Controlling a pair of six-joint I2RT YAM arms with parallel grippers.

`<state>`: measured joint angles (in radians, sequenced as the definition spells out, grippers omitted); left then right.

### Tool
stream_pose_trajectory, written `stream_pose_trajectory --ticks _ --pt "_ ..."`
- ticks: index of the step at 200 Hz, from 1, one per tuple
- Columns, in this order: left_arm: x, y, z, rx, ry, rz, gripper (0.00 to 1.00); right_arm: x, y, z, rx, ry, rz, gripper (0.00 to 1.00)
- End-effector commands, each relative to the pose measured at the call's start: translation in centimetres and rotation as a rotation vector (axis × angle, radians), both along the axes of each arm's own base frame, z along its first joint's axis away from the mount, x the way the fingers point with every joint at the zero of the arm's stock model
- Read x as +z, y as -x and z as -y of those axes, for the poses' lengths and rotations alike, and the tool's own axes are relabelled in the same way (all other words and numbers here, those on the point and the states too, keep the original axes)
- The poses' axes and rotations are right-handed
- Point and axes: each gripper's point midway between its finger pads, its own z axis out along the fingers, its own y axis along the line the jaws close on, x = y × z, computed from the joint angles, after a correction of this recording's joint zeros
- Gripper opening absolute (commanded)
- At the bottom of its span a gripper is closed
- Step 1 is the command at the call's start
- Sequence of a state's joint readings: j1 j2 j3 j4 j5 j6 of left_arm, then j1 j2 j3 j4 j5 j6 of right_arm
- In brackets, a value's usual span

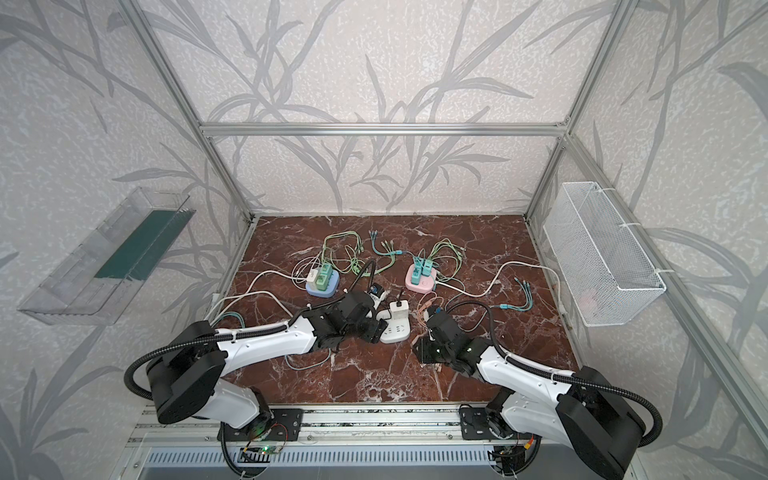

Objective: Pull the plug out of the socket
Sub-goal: 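Lower the pink charger onto the table and open the right gripper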

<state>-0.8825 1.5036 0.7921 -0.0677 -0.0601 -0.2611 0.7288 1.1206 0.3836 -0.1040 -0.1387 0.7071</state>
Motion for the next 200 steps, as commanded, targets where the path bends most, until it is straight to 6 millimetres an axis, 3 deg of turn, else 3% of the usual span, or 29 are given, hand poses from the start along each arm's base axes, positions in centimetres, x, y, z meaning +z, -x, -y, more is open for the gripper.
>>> stream_pose_trajectory --ticks 1,108,174,200 --pt "0.5 0.0 -0.2 -0.005 0.012 0.026 0.74 -0.6 0.3 1.3 -0.028 0.044 -0.03 0.51" --pt "0.5 0.1 -0.5 0.005 0.005 0.027 0.75 2.5 -0.9 4.1 -0.083 0.153 0.009 0.73" --pt "0.5 -0.1 -0.6 0.023 0.01 0.028 0.75 4.6 -1.5 4.7 -0.076 0.183 0.074 0.72" --pt "0.5 0.0 -0.6 0.022 0.015 0.03 0.74 6.1 -2.2 3.7 -0.049 0.152 0.149 0.69"
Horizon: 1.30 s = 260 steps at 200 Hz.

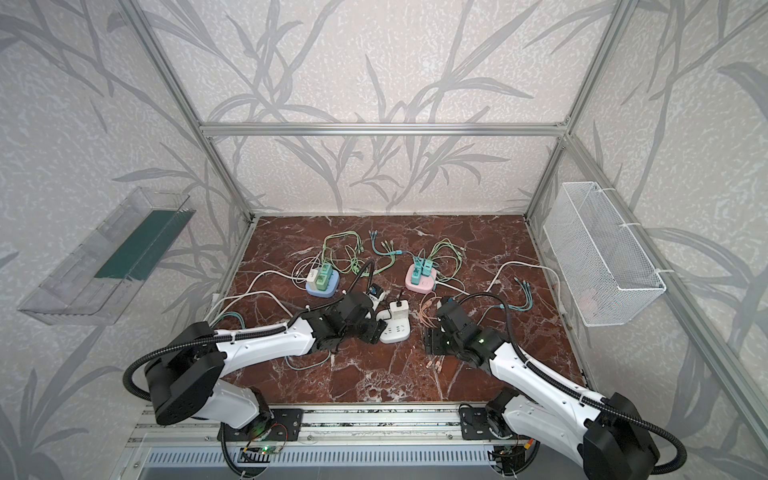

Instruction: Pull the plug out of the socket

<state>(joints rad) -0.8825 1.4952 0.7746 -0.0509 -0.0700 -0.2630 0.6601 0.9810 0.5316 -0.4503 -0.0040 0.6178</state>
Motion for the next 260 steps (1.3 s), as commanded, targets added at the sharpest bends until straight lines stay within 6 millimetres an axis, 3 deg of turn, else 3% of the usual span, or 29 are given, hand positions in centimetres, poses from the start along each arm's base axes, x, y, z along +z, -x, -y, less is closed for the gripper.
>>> stream_pose_trajectory --ticks 1,64,139,260 --pt "0.7 0.0 -0.4 0.014 0.014 0.021 0.75 2.1 -0.9 -0.6 0.033 -0.003 0.088 0.69" --pt "0.0 0.4 -0.7 0.019 0.014 0.004 0.74 3.4 -2.4 -4.6 0.133 0.053 0.211 0.69" --pt "0.0 0.4 -1.9 0.074 0.02 0.021 0.74 3.7 -4.9 -8.0 0.14 0.081 0.277 0.72" --pt "0.0 0.4 -2.1 0.091 0.051 0.018 0.75 2.4 -7.0 -10.7 0.152 0.121 0.274 0.84"
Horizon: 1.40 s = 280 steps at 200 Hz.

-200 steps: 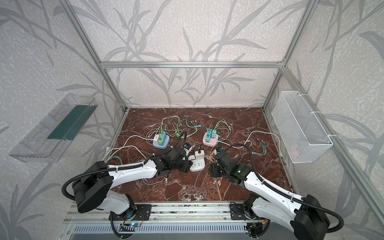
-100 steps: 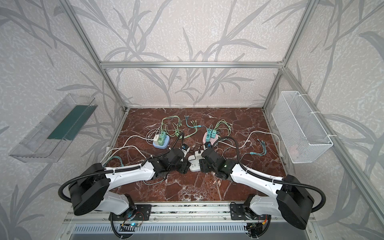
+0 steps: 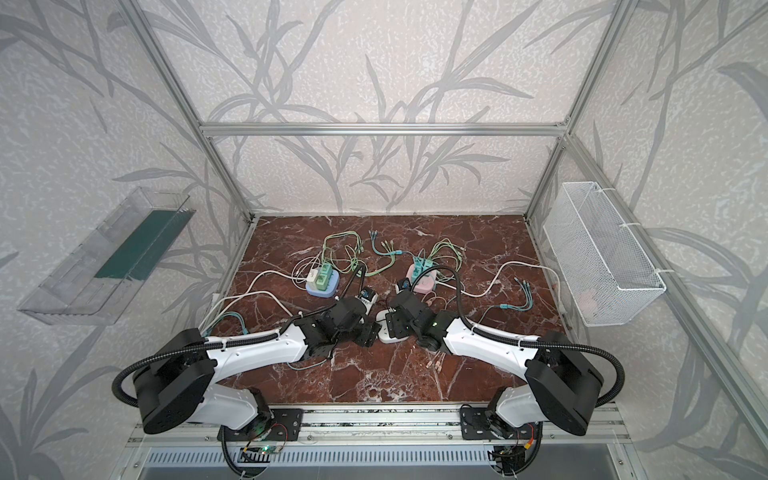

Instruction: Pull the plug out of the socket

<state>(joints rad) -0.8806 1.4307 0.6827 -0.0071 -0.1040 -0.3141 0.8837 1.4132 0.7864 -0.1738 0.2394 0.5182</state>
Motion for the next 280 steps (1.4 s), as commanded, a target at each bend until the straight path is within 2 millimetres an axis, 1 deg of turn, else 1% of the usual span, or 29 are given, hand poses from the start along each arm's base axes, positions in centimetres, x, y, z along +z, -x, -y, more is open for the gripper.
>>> stream_pose_trajectory --ticks 1,40,85,98,115,149,174,194,218,244,280 --pt "0.5 -0.2 -0.3 0.029 0.028 0.01 0.75 0.7 -0.9 -0.8 -0.003 -0.003 0.034 0.84" --pt "0.3 -0.3 -0.2 0.027 0.037 -0.002 0.75 0.0 -1.6 -0.7 -0.036 0.028 0.031 0.84" --pt "0.3 -0.4 -0.3 0.028 0.039 -0.001 0.75 -1.0 -2.2 -1.5 -0.022 0.049 0.027 0.8" --pt "0.2 -0.4 -0.3 0.024 0.034 -0.004 0.75 -1.2 -2.4 -1.4 -0.029 0.061 0.03 0.79" --pt "0.4 -0.5 -0.3 0.031 0.045 -0.007 0.75 -1.4 -2.6 -1.3 -0.032 0.076 0.038 0.76" --pt "1.2 -1.0 0.2 0.044 0.156 -0.022 0.76 -1.3 -2.7 -1.3 -0.017 0.086 0.049 0.68" --pt "0.9 -0.9 0.3 0.035 0.155 -0.04 0.76 -1.5 -2.8 -1.4 -0.008 0.096 0.054 0.63" --pt "0.6 -0.7 0.2 0.032 0.148 -0.052 0.76 -1.7 -3.1 -1.4 -0.002 0.118 0.053 0.62" --pt "0.6 -0.6 0.3 0.023 0.152 -0.057 0.76 -1.9 -3.2 -1.5 0.006 0.122 0.045 0.63" --pt "0.6 -0.5 0.9 -0.006 0.162 -0.065 0.76 -2.2 -3.1 -1.8 0.017 0.114 0.033 0.63" --pt "-0.1 -0.2 1.5 -0.044 0.155 -0.088 0.76 -2.4 -3.2 -1.7 0.012 0.107 0.028 0.62"
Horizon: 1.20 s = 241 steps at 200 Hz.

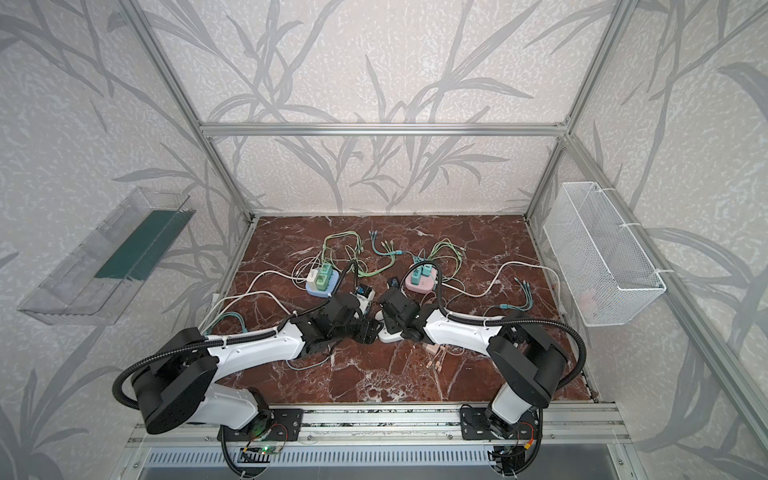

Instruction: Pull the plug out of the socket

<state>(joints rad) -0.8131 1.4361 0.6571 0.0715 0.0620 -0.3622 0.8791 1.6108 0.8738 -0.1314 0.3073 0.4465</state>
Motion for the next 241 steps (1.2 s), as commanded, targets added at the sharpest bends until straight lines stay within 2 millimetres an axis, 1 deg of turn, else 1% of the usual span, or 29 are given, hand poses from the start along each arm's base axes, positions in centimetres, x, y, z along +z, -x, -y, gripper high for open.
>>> stream_pose_trajectory --ticks 1,35,47,91,127,208,241 --pt "-0.1 0.0 0.8 -0.032 0.016 -0.007 0.76 0.5 -0.6 -0.6 0.003 -0.022 0.01 0.62" --pt "-0.8 -0.2 0.9 -0.031 0.004 -0.012 0.75 0.8 -0.7 -0.5 0.001 -0.029 0.012 0.54" --pt "-1.0 -0.3 0.9 -0.025 -0.006 -0.019 0.75 0.9 -0.6 -0.6 0.005 -0.037 0.013 0.52" --pt "-1.0 -0.5 0.9 -0.026 -0.021 -0.02 0.75 1.4 -0.5 -0.6 0.006 -0.05 0.017 0.51" --pt "-1.5 -0.6 1.0 -0.014 -0.027 -0.04 0.75 1.9 -0.5 -0.5 -0.008 -0.071 0.02 0.5" --pt "-3.4 -0.9 0.7 0.018 -0.096 -0.098 0.74 2.6 0.0 0.0 -0.032 -0.115 0.032 0.49" --pt "-4.2 -0.7 0.5 0.022 -0.118 -0.124 0.73 3.0 0.0 0.3 -0.042 -0.112 0.046 0.49"
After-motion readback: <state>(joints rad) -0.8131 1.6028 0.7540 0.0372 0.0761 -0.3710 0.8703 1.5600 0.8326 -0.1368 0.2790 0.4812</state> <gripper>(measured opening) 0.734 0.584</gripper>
